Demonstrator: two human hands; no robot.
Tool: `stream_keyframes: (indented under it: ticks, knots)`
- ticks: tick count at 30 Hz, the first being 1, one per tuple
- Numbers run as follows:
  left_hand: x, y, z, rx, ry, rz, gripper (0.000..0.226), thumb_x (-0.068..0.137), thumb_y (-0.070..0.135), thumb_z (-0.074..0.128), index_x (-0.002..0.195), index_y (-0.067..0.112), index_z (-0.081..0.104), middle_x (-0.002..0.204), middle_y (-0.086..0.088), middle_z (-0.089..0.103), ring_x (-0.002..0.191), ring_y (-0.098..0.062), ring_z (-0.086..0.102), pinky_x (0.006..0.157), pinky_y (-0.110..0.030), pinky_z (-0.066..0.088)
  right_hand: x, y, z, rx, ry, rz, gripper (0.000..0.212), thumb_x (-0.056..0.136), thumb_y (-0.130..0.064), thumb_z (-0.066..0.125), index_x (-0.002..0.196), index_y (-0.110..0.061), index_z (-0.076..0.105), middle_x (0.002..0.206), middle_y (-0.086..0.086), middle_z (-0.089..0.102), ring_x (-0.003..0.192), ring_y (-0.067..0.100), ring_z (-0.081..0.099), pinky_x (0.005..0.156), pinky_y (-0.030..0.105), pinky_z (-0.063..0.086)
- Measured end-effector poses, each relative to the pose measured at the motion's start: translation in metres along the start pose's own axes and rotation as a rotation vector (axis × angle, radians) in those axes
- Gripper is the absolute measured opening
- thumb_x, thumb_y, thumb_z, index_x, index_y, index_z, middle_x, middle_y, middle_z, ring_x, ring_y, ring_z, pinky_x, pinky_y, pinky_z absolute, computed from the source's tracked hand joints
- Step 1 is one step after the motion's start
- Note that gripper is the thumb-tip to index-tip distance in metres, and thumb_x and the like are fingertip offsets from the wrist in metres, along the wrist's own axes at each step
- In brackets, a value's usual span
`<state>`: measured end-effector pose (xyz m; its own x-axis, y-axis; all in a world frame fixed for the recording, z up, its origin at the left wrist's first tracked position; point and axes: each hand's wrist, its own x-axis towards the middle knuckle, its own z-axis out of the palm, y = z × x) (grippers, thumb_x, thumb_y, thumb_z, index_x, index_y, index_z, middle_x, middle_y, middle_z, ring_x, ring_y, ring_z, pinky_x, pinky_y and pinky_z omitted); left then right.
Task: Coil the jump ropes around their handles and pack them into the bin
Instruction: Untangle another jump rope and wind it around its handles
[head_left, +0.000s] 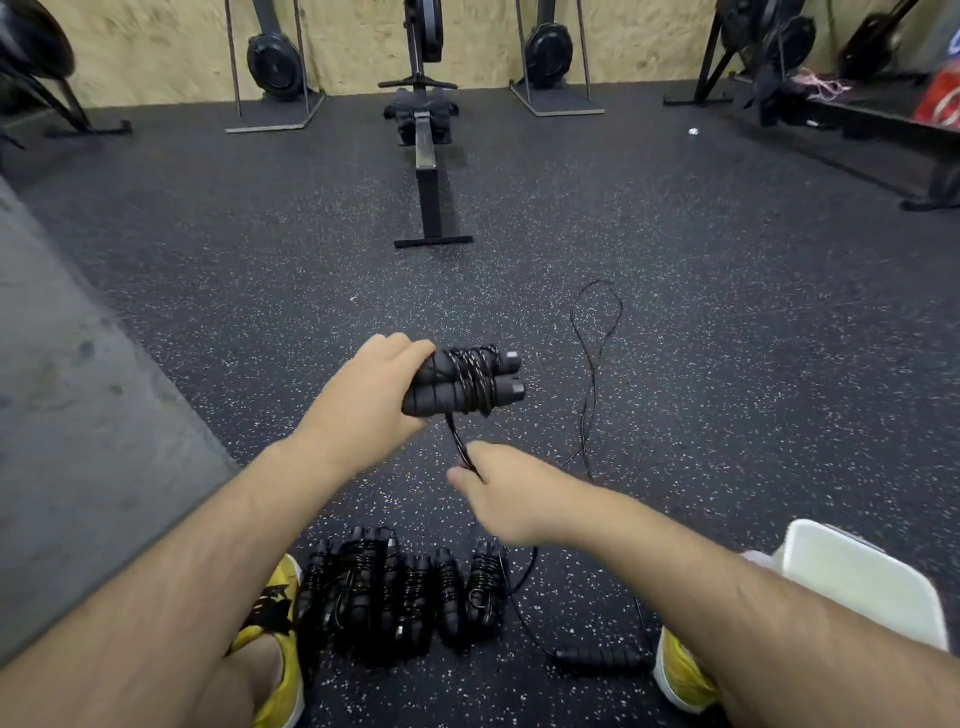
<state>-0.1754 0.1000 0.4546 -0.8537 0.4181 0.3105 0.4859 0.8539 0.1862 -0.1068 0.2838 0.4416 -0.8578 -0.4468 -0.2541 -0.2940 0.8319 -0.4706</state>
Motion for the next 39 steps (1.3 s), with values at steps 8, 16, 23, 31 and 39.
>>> stream_keyframes:
  ticks: [8,16,23,31,39]
  knots:
    - [-0.001,-0.005,0.017,0.056,-0.225,0.17,0.057,0.074,0.019,0.078,0.128,0.022,0.058,0.1,0.003,0.051,0.091,-0.022,0.046,0.08,-0.043,0.049,-0.028,-0.006,-0.06,-0.225,0.299,-0.046,0.018,0.099,-0.039,0.048,0.097,-0.028,0.061,0.091,-0.006,0.066,0.083,0.021,0.06,0.069,0.033,0.049]
    - [-0.02,0.033,-0.021,-0.344,-0.242,0.175,0.051,0.075,0.025,0.078,0.117,0.036,0.052,0.103,0.022,0.049,0.106,0.002,0.043,0.087,-0.012,0.036,0.01,0.061,-0.074,0.255,0.359,-0.06,0.016,0.098,-0.038,0.055,0.09,-0.03,0.066,0.076,-0.011,0.066,0.069,0.004,0.058,0.073,0.033,0.048]
    - [-0.006,0.035,-0.014,-0.469,-0.08,-0.048,0.053,0.072,0.019,0.074,0.118,0.034,0.053,0.112,0.014,0.059,0.108,-0.007,0.057,0.089,-0.031,0.051,0.014,0.021,-0.013,0.093,0.002,0.119,0.031,0.109,-0.029,0.03,0.122,-0.011,0.052,0.111,0.009,0.054,0.106,0.026,0.052,0.093,0.034,0.038]
    - [0.007,-0.01,0.014,0.114,-0.047,0.034,0.04,0.078,0.009,0.071,0.116,0.013,0.058,0.105,-0.002,0.054,0.098,-0.023,0.045,0.088,-0.037,0.045,-0.028,-0.038,0.025,0.332,-0.202,0.173,0.015,0.105,-0.022,0.043,0.108,-0.007,0.042,0.08,-0.003,0.047,0.062,0.023,0.066,0.045,0.027,0.04]
    - [-0.008,-0.01,0.016,0.119,-0.245,0.216,0.046,0.071,0.01,0.075,0.114,0.015,0.058,0.104,0.002,0.052,0.094,-0.019,0.044,0.083,-0.038,0.046,-0.037,-0.036,-0.046,-0.228,0.341,-0.046,0.018,0.106,-0.037,0.036,0.098,-0.023,0.045,0.09,-0.004,0.06,0.078,0.024,0.058,0.067,0.036,0.046]
